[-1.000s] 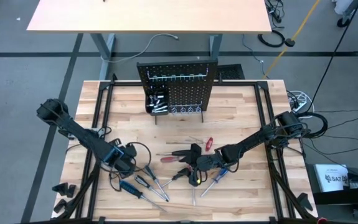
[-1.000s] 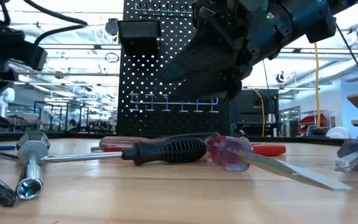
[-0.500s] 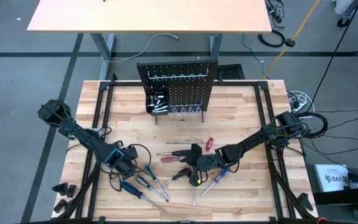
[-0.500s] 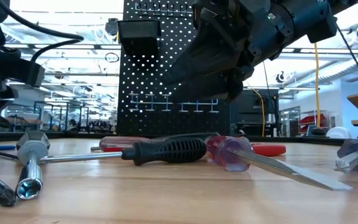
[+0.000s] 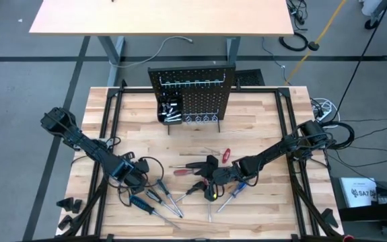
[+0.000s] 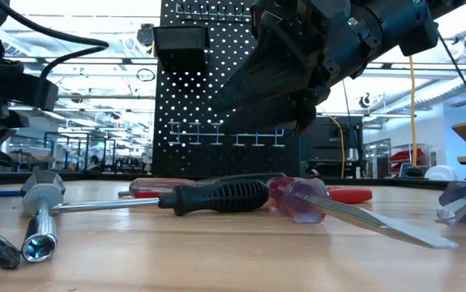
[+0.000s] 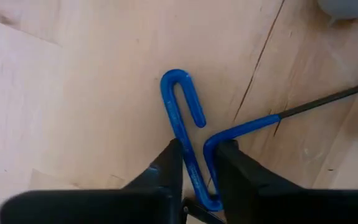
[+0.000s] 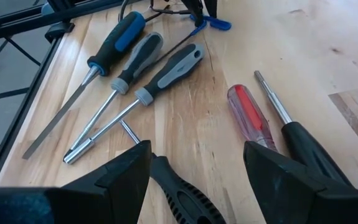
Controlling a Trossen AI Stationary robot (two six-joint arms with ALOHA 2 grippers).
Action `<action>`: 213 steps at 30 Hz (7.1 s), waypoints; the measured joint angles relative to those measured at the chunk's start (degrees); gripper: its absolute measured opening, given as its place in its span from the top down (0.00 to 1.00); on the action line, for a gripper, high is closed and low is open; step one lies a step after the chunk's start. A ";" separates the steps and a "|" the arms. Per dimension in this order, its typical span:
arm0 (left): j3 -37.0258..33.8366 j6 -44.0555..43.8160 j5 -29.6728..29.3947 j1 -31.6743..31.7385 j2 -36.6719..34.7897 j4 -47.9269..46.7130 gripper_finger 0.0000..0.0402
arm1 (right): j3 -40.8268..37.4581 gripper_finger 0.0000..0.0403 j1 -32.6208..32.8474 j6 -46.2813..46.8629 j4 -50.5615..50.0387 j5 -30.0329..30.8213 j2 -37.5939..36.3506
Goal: Hang tools onto peg board
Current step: Hang the pick tool on the pegboard
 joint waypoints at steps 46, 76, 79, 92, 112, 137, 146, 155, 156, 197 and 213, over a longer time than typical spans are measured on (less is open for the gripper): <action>7.52 -10.64 -6.54 6.56 3.75 -2.08 0.64 | 0.02 0.39 -1.09 -1.28 1.99 -0.04 -0.02; 3.12 -8.87 -3.87 6.97 5.48 3.80 0.86 | 0.02 0.39 -1.09 -1.24 1.77 -0.24 -0.02; 3.12 -8.96 -4.66 6.91 5.51 3.80 0.87 | 0.02 0.39 -1.07 -1.26 1.62 -0.26 -0.15; 5.96 -6.09 -11.30 7.08 5.75 4.15 0.89 | 0.02 0.39 -1.07 -1.36 1.27 -0.24 -0.63; 17.05 7.93 -17.32 11.10 5.59 3.34 0.93 | 0.02 0.39 -1.07 -1.35 1.36 -0.22 -0.62; 11.56 18.88 -27.45 -3.55 -15.46 10.65 0.98 | 0.00 0.39 -2.59 -7.89 20.88 -0.09 -0.57; -0.71 22.65 -30.04 -3.15 -28.85 25.15 0.98 | 10.12 0.39 -4.25 -8.22 17.31 -6.14 6.79; -5.17 25.44 -20.65 -3.48 -31.87 37.21 0.98 | 25.70 0.39 -5.18 -11.38 -6.50 -5.89 15.54; -5.26 25.44 -20.41 -3.48 -31.39 37.10 0.98 | 26.50 0.39 -5.20 -11.52 -7.18 -5.89 16.20; -10.06 24.06 -28.64 -5.97 -28.66 35.48 0.73 | 27.15 0.39 -7.15 -17.79 5.28 -6.03 21.03; -13.12 27.41 -27.21 -5.99 -29.46 46.59 0.73 | 30.96 0.39 -7.05 -14.91 -15.83 -4.24 22.96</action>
